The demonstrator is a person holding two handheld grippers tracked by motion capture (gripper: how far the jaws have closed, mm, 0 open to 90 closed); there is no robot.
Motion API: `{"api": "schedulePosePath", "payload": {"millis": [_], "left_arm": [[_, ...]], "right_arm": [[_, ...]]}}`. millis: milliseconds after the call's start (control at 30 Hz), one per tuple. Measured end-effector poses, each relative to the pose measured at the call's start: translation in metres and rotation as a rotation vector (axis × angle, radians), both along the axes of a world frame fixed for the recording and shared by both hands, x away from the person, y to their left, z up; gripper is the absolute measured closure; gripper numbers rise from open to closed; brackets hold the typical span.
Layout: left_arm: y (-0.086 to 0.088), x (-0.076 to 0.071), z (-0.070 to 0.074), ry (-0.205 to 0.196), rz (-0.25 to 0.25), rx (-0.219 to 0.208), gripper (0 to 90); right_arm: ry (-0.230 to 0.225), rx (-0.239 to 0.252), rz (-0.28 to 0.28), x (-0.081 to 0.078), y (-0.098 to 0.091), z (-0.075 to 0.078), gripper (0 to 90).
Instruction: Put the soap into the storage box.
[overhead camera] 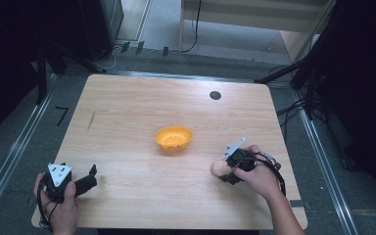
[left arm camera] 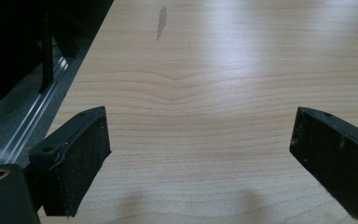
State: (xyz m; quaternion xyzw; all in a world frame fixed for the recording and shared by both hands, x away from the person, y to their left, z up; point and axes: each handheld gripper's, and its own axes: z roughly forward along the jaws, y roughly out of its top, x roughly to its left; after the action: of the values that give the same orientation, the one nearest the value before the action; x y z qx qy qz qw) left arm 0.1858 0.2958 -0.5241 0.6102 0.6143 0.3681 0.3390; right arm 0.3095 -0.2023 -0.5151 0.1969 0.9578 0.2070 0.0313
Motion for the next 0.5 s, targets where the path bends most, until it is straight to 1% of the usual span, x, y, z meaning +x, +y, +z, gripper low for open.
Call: {"api": "schedulePosePath", "payload": {"millis": [33,100,167,200,233,300,367,400,500], "left_arm": [[0.000,0.000,0.000,0.001,0.000,0.000,5.1],[0.000,0.000,0.000,0.002,0.001,0.000,5.1],[0.000,0.000,0.000,0.002,0.000,-0.001,5.1],[0.000,0.000,0.000,0.003,0.001,0.000,5.1],[0.000,0.000,0.000,0.003,0.001,-0.001,5.1],[0.000,0.000,0.000,0.003,0.000,-0.001,5.1],[0.000,0.000,0.000,0.003,0.001,-0.001,5.1],[0.000,0.000,0.000,0.003,0.002,0.000,5.1],[0.000,0.000,0.000,0.003,0.002,-0.003,5.1]], "right_arm": [[-0.006,-0.004,0.000,0.000,0.000,0.000,32.5],[-0.003,-0.012,-0.004,0.000,0.000,0.001,32.5],[-0.017,-0.012,0.009,0.001,0.000,0.002,32.5],[-0.016,-0.018,0.004,0.000,0.000,0.003,32.5],[-0.027,-0.016,0.016,0.001,0.000,0.004,32.5],[-0.032,-0.016,0.027,0.002,0.001,0.007,32.6],[-0.026,-0.019,0.027,0.001,0.002,0.011,32.6],[-0.039,-0.013,0.048,0.003,0.003,0.012,32.6],[-0.045,-0.001,0.062,0.004,0.005,0.017,32.6]]}}
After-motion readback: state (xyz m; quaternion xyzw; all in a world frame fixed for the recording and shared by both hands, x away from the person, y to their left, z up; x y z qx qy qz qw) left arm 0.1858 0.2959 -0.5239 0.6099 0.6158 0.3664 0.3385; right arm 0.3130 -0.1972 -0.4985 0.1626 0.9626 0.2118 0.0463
